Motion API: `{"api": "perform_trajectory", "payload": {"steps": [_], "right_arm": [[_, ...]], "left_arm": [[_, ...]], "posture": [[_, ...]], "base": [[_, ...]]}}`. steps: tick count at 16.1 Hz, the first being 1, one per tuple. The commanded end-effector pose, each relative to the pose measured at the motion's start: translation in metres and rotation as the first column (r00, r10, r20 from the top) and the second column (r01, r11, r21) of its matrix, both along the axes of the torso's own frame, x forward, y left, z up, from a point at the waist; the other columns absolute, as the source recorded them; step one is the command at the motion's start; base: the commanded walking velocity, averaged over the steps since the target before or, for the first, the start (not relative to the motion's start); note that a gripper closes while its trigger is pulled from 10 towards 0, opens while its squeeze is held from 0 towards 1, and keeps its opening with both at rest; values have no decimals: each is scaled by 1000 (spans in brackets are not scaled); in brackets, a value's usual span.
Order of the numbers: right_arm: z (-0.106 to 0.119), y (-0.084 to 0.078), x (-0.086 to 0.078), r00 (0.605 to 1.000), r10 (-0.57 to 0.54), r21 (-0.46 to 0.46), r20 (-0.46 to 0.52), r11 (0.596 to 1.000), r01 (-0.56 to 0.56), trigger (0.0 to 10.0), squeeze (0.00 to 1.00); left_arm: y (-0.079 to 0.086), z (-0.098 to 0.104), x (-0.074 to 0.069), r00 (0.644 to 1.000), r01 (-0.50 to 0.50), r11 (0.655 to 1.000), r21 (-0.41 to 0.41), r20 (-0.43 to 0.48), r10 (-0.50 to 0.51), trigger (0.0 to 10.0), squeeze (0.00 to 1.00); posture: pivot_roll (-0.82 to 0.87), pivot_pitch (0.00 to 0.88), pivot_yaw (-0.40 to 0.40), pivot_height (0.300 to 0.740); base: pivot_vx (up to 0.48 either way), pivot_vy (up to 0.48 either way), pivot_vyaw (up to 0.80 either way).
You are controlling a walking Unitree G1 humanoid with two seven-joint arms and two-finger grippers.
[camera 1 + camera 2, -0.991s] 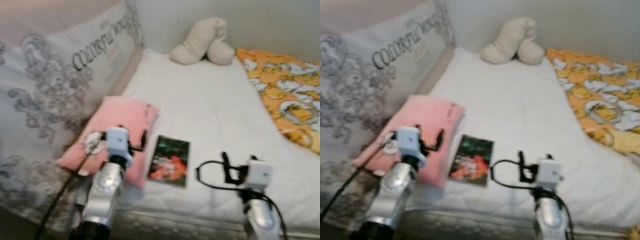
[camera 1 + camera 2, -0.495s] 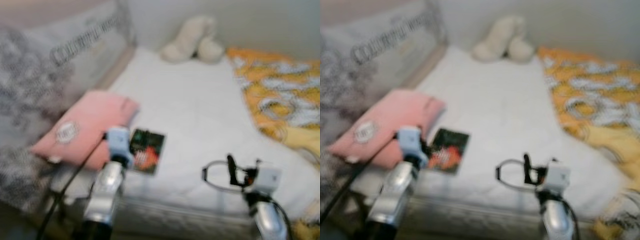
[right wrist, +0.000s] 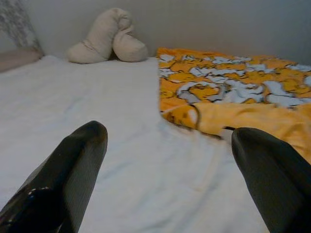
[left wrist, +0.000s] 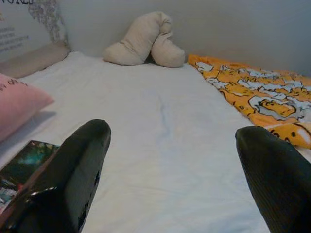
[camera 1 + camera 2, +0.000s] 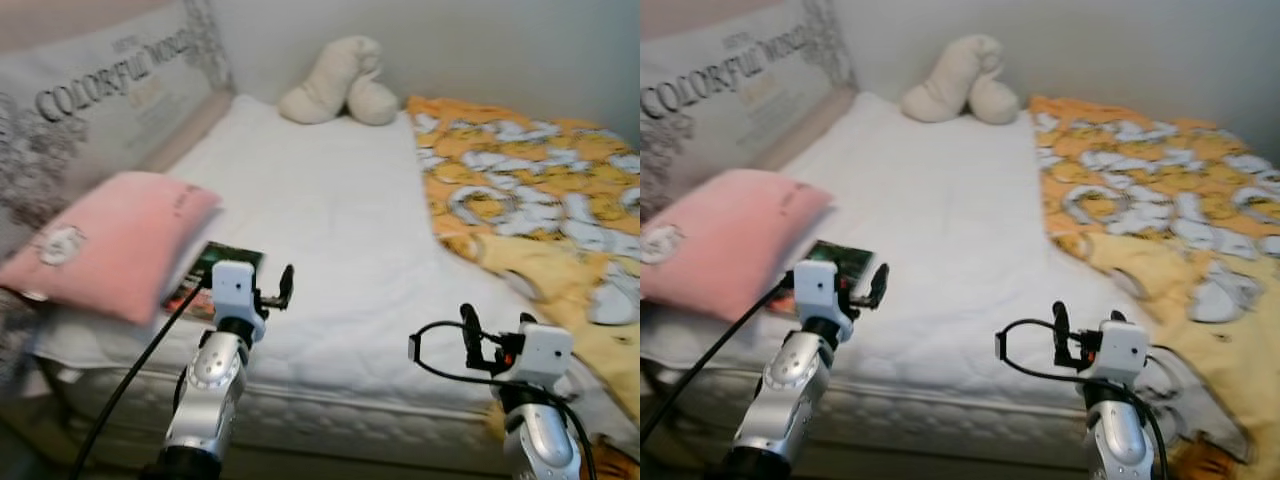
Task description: Clean up the room
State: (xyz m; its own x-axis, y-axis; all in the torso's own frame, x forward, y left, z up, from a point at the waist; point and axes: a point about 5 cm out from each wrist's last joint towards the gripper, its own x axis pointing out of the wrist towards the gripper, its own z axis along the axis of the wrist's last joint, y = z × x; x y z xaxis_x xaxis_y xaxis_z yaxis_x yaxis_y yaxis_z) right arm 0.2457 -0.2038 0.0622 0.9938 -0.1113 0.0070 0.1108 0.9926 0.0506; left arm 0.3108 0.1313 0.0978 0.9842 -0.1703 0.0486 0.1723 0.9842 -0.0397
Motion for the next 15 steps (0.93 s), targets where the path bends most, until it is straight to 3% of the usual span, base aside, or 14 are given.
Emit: {"api": "perform_trajectory", "payload": {"steps": [1,7,10,11,12,15], "right_arm": [[-4,7,4,999,19,23,-36,1000,-18,10000,0],[1,21,11,994,101,4,-32,995,-101,10000,0],[-2,23,9,991,122,-11,-58,992,-123,10000,0],[-7,20,6,991,117,-29,-72,992,-119,10000,0],[-11,18,4,991,104,-33,-81,994,-107,10000,0],[-11,17,4,993,93,-31,-72,995,-96,10000,0]], "left_arm": [[4,1,0,1000,-7,1000,3,7,7,10000,0],[3,-2,2,1000,2,1000,20,-4,-2,10000,0],[2,-5,6,999,9,999,33,-31,-8,10000,0],[-3,-15,10,994,36,992,124,-107,-23,10000,0],[-4,-17,13,993,38,989,146,-118,-21,10000,0],[-4,-15,15,993,34,991,128,-113,-19,10000,0]], "posture": [[66,0,-6,740],[63,0,-18,740],[61,0,-24,740],[63,0,-26,740],[62,0,-25,740],[54,0,-22,740]], "base": [[0,-442,0],[0,-436,0],[0,-433,-640],[0,0,-738],[0,0,-731],[0,0,-731]]}}
